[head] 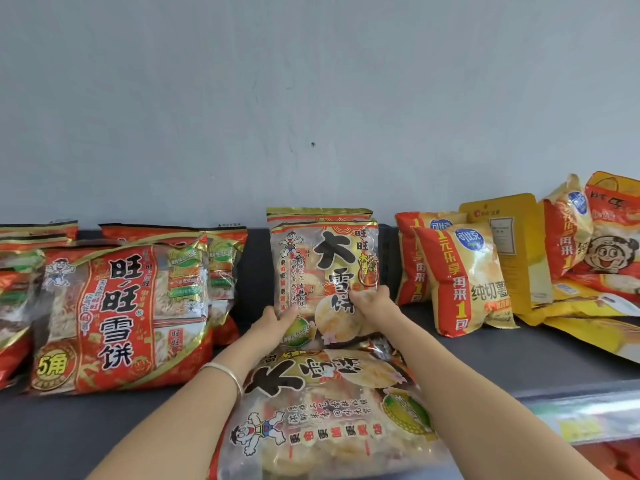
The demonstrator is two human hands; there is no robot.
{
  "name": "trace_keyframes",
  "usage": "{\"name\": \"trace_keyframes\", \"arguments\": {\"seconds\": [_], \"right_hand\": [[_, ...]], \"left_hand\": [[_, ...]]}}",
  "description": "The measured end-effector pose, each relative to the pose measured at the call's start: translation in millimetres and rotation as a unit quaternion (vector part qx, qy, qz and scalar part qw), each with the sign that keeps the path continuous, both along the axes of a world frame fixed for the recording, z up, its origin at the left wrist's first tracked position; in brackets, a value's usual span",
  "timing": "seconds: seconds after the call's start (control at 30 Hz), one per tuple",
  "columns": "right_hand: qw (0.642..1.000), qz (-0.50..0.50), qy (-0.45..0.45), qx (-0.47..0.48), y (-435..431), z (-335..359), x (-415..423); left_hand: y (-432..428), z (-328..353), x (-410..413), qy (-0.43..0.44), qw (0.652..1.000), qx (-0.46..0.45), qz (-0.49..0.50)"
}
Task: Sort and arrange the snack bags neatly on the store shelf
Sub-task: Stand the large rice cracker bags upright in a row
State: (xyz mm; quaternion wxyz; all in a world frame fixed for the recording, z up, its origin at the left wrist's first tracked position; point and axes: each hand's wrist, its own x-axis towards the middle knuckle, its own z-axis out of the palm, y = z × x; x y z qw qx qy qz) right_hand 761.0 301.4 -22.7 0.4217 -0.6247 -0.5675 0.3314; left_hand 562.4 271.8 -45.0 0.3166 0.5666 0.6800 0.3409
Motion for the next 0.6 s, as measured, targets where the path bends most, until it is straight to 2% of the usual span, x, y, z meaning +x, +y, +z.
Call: {"name": "trace_keyframes", "arguments": {"seconds": [0.2, 0.27, 0.3, 0.4, 0.47, 0.53, 0.6], "right_hand": [[0.998, -0.025, -0.047, -0.028, -9.5, -2.8, -5.1], [0.995, -0.040, -0.095, -0.019, -18.4, 2.2, -4.4], [0.989, -0.057, -0.133, 0.007, -24.8, 4.7, -2.8], [0.958, -0.098, -0.211, 0.169, -45.4, 7.5, -1.1], [0.956, -0.026, -0.213, 0.199, -57.7, 8.7, -4.9], [0.948, 0.079, -0.255, 0.175, -66.4, 5.4, -12.2], [0.925, 0.159, -0.318, 0.137, -75.3, 1.5, -21.5]], "left_hand": [[-9.5, 2.6, 5.9, 0.056, 0.998, 0.010, 0.010], [-13.7, 7.1, 3.5, 0.083, 0.996, 0.007, 0.015], [-16.5, 9.6, 1.9, 0.098, 0.995, 0.013, 0.022], [-28.3, 15.0, -1.9, 0.125, 0.990, 0.039, 0.048], [-37.6, 15.0, -3.7, 0.138, 0.988, 0.042, 0.053], [-48.4, 13.3, -5.3, 0.152, 0.987, 0.031, 0.050], [-59.6, 11.7, -7.5, 0.157, 0.985, 0.018, 0.063]]}}
